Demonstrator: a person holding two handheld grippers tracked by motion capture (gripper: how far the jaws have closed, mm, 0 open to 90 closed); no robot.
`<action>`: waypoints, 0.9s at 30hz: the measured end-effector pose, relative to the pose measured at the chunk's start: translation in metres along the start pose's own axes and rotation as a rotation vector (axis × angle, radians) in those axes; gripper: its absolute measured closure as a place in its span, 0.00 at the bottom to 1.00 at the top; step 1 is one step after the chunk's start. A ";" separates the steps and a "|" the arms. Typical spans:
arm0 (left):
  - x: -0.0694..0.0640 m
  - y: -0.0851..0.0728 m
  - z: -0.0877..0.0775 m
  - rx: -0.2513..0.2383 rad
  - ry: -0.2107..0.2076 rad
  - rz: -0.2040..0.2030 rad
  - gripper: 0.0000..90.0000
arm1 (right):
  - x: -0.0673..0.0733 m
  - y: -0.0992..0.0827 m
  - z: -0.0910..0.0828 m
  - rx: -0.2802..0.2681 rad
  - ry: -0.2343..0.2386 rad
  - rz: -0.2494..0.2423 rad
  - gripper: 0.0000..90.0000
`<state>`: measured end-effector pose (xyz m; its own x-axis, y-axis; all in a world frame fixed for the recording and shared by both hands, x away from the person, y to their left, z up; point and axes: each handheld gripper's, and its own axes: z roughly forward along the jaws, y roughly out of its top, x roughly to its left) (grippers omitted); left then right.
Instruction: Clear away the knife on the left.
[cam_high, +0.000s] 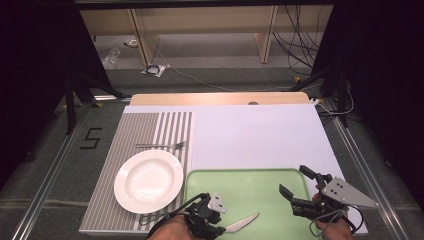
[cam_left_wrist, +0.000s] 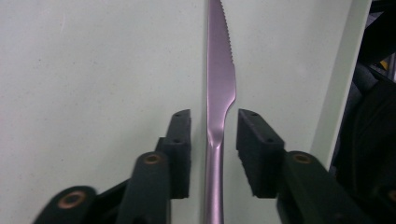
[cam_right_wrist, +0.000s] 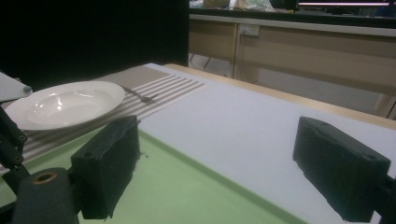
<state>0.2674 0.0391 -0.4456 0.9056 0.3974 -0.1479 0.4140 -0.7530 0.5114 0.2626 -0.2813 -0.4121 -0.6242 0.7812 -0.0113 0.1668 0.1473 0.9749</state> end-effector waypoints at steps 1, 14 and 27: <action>-0.002 0.001 0.001 -0.004 -0.005 0.011 0.78 | 0.000 0.000 0.000 0.000 0.000 0.001 0.17; -0.016 0.001 0.016 0.030 -0.010 0.073 0.98 | 0.000 0.000 0.001 -0.005 0.003 -0.004 0.17; -0.019 -0.001 0.026 0.056 -0.006 0.089 0.99 | 0.000 0.000 0.001 -0.003 0.004 -0.002 0.17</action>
<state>0.2522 0.0189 -0.4650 0.9393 0.3253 -0.1090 0.3367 -0.8135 0.4742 0.2629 -0.2806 -0.4121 -0.6276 0.7784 -0.0119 0.1635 0.1467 0.9756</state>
